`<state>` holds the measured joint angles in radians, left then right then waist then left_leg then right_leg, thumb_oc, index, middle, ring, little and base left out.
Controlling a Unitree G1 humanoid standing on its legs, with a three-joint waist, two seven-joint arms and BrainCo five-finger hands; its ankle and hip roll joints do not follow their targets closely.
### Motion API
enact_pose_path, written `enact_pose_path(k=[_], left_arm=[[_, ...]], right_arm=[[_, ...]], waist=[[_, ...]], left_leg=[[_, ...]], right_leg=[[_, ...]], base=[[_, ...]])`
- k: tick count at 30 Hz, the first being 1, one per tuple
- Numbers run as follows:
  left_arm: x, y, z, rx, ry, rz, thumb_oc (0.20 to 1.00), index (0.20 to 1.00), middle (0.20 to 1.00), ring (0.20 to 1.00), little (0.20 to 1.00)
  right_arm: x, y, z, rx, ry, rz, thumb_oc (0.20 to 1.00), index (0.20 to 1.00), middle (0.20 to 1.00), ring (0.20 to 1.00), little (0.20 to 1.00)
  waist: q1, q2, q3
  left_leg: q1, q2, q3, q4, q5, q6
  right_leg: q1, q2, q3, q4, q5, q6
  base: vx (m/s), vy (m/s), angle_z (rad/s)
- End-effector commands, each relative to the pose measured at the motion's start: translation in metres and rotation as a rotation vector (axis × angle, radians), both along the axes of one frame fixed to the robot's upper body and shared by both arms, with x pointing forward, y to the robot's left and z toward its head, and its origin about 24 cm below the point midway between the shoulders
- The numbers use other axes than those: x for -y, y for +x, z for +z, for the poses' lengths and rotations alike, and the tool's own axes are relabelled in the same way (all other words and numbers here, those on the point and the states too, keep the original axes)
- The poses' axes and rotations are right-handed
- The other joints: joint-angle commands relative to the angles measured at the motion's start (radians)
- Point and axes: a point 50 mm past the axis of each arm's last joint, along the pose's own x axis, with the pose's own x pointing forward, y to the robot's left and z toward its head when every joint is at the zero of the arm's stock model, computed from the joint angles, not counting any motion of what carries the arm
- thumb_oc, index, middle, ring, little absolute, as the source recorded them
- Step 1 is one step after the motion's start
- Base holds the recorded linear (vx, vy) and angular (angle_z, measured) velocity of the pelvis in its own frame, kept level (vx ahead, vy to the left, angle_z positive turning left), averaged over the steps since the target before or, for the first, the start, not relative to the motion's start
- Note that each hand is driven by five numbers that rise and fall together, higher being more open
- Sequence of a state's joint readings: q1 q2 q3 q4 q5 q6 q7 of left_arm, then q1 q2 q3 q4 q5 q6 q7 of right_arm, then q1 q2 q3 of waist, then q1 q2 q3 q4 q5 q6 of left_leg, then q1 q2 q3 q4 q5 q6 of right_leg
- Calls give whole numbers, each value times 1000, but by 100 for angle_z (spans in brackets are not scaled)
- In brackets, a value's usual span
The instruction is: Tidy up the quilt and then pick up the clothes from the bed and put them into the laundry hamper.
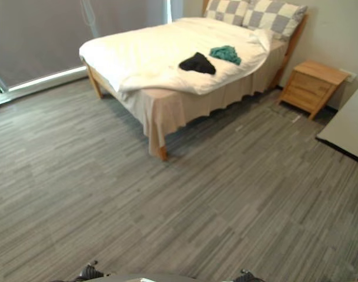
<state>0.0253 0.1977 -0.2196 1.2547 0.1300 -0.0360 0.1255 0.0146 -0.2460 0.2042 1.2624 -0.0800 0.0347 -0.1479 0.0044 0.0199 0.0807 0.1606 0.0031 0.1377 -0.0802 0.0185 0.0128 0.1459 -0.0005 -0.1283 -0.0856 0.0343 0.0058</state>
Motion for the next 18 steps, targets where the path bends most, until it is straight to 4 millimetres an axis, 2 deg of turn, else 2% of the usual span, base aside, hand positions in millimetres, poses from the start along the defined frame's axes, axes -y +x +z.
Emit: enact_pose_path(k=[1, 7, 9, 10, 12, 13, 14, 15, 16, 18], left_arm=[[-8, 20, 5, 27, 41, -51, 1000, 1000, 1000, 1000, 1000], [-6, 17, 3, 18, 23, -19, 1000, 1000, 1000, 1000, 1000], [-8, 19, 4, 18, 29, -18, 1000, 1000, 1000, 1000, 1000], [-9, 21, 5, 21, 30, -17, 1000, 1000, 1000, 1000, 1000], [-12, 27, 7, 30, 35, -13, 1000, 1000, 1000, 1000, 1000], [-12, 27, 7, 30, 35, -13, 1000, 1000, 1000, 1000, 1000], [-14, 32, 8, 40, 38, -11, 1000, 1000, 1000, 1000, 1000], [-15, 33, 9, 42, 41, -14, 1000, 1000, 1000, 1000, 1000], [-16, 35, 10, 47, 45, -18, 1000, 1000, 1000, 1000, 1000], [-19, 41, 12, 64, 53, -26, 1000, 1000, 1000, 1000, 1000]], right_arm=[[7, 24, 6, 41, -36, 57, 1000, 1000, 1000, 1000, 1000], [7, 25, 7, 35, -33, 53, 1000, 1000, 1000, 1000, 1000], [8, 29, 8, 48, -29, 36, 1000, 1000, 1000, 1000, 1000], [8, 32, 8, 57, -26, 26, 1000, 1000, 1000, 1000, 1000], [8, 40, 11, 84, -18, 8, 1000, 1000, 1000, 1000, 1000], [8, 40, 11, 84, -18, 8, 1000, 1000, 1000, 1000, 1000], [9, 45, 12, 100, -18, -7, 1000, 1000, 1000, 1000, 1000], [9, 44, 12, 101, -17, -17, 1000, 1000, 1000, 1000, 1000], [9, 44, 12, 105, -11, -30, 1000, 1000, 1000, 1000, 1000], [9, 43, 12, 115, -4, -58, 1000, 1000, 1000, 1000, 1000]], waist=[[5, -51, -7], [16, -59, 10], [18, -65, 22], [20, -67, 29], [14, -61, 58], [14, -62, 57], [-2, -49, 91], [-6, -41, 99], [-17, -35, 105], [-44, -44, 108]], left_leg=[[9, 39, -39, -7, -77, -83], [-2, 27, -47, 0, -82, -65], [-22, 20, -47, 15, -84, -54], [-40, 18, -48, 29, -87, -47], [-60, 20, -48, 44, -97, -30], [-61, 19, -48, 45, -98, -30], [-48, 22, -40, 48, -107, -17], [-37, 27, -41, 41, -111, -15], [-9, 33, -44, 26, -117, -18], [31, 25, -59, -6, -138, -31]], right_leg=[[-10, -146, -2, 27, -63, 170], [-30, -149, 18, 35, -61, 170], [-60, -152, 24, 89, -77, 169], [-94, -151, 28, 148, -87, 169], [-209, -150, 32, 326, -80, 194], [-211, -150, 33, 327, -80, 194], [-311, -168, 27, 495, 6, 226], [-357, -173, 21, 554, 19, 225], [-399, -177, 0, 571, 22, 216], [-443, -165, -18, 456, 11, 203]], base=[[2, 3, -3], [4, 18, -7], [-21, 17, -3], [-60, 39, -6], [-64, 65, -7], [10, 124, -4], [112, 122, -3], [247, 139, -14], [377, 42, -2], [424, -32, 13]])
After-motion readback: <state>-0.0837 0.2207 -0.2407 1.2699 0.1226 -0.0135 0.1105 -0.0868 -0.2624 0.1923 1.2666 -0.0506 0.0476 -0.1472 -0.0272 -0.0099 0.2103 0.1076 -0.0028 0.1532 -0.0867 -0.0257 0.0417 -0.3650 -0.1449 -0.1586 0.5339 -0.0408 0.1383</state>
